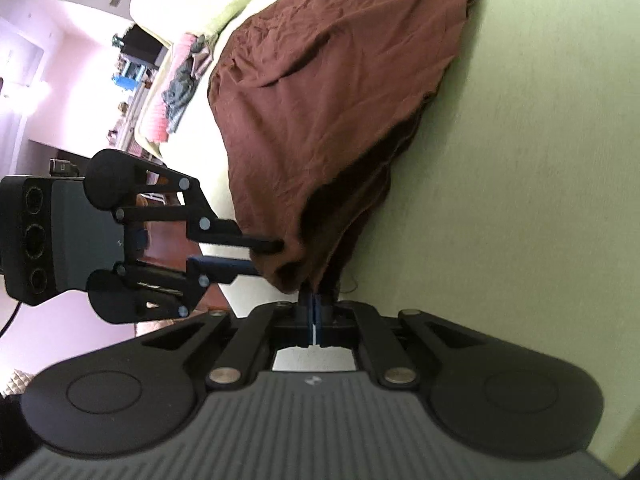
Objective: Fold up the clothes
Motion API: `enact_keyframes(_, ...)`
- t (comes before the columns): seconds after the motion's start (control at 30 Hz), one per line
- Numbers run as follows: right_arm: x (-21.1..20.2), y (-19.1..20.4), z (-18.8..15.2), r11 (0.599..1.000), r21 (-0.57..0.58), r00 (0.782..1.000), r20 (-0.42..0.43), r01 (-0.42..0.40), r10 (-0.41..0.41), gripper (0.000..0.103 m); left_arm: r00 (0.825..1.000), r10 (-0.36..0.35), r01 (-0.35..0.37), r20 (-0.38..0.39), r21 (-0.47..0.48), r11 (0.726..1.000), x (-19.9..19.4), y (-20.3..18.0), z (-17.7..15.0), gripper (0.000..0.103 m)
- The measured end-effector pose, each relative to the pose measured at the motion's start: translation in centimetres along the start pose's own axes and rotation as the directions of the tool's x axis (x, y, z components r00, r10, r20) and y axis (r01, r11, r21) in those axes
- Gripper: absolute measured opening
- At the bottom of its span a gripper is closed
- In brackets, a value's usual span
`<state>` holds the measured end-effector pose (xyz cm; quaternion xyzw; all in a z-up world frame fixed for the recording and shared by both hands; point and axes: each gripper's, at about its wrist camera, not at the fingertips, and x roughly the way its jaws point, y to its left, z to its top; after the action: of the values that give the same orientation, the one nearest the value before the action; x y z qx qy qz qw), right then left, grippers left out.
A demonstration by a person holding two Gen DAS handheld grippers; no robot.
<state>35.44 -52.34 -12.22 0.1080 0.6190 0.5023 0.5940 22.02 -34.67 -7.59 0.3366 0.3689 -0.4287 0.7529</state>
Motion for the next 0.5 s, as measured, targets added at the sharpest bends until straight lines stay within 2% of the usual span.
enact_keyframes(0.1, 0.0, 0.2, -0.5, 1.0, -0.003, 1.0, 0.006, 0.009, -0.009, 0.001, 1.0, -0.004, 0.003, -0.011, -0.006, 1.0, 0.3, -0.3, 0.0, 0.013)
enact_keyframes(0.17, -0.2, -0.2, -0.8, 1.0, 0.02, 0.999, 0.042, 0.003, -0.003, 0.001, 1.0, -0.016, 0.016, -0.014, -0.01, 1.0, 0.3, -0.3, 0.0, 0.02)
enact_keyframes(0.27, -0.3, -0.2, -1.5, 0.999, 0.014, 0.998, 0.052, 0.038, -0.039, 0.003, 1.0, -0.021, 0.02, -0.006, -0.012, 1.0, 0.2, -0.3, 0.1, 0.022)
enact_keyframes(0.37, -1.0, -0.1, -2.6, 0.996, 0.012, 0.996, 0.045, 0.083, -0.083, 0.012, 0.999, -0.024, 0.025, 0.029, -0.036, 0.999, -0.4, 0.0, 0.2, 0.022)
enact_keyframes(0.47, -2.2, -0.2, -4.0, 0.994, 0.052, 0.992, 0.072, 0.096, -0.099, 0.016, 0.998, -0.008, 0.015, 0.059, -0.115, 0.993, -0.3, 0.7, 0.6, 0.037)
enact_keyframes(0.5, -2.6, -0.3, -4.4, 0.993, 0.07, 0.99, 0.09, 0.099, -0.105, 0.018, 0.999, -0.002, 0.009, 0.048, -0.134, 0.991, 0.2, 0.9, 0.7, 0.037)
